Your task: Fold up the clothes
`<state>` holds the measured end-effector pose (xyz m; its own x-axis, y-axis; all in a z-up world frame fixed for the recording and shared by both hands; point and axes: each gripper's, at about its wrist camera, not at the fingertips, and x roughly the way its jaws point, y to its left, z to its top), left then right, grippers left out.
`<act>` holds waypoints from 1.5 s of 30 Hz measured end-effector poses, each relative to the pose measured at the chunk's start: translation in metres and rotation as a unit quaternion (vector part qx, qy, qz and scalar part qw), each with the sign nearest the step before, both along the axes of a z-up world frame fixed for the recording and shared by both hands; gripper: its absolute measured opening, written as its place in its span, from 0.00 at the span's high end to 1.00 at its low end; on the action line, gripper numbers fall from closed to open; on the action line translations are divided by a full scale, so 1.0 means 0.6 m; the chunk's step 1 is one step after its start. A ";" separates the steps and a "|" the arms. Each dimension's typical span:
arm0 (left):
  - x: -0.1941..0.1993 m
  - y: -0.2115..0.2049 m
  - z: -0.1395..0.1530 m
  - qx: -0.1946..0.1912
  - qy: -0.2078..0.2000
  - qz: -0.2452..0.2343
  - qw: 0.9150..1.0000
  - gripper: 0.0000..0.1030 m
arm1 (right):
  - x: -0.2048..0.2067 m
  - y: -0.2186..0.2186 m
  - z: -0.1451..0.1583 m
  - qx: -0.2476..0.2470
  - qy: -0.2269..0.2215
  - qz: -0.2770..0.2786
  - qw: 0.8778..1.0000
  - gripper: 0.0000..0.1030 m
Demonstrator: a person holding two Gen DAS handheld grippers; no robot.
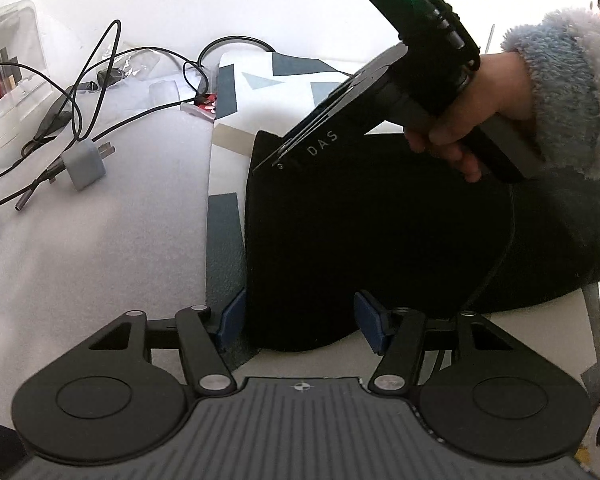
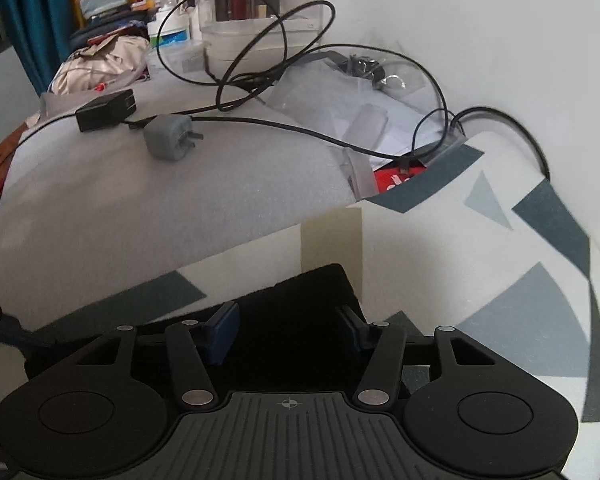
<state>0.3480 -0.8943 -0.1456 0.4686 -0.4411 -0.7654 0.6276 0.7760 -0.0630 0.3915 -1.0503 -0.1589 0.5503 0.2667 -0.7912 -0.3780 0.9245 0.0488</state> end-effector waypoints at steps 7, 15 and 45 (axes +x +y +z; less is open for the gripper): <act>0.004 0.005 0.006 -0.003 -0.005 0.003 1.000 0.34 | -0.001 -0.011 0.002 0.033 0.005 0.010 0.999 0.90; 0.019 0.002 0.024 -0.052 -0.016 -0.029 0.998 0.24 | -0.068 -0.065 0.118 0.107 -0.083 0.033 0.990 0.90; 0.140 -0.001 -0.019 -0.160 0.116 -0.035 0.980 0.48 | -0.002 -0.107 0.078 0.023 -0.082 0.039 0.996 0.90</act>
<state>0.4322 -0.8950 -0.1569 0.2579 -0.7011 -0.6648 0.6188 0.6483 -0.4437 0.3902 -1.1146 -0.1118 0.6477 0.3475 -0.6780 -0.4543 0.8906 0.0224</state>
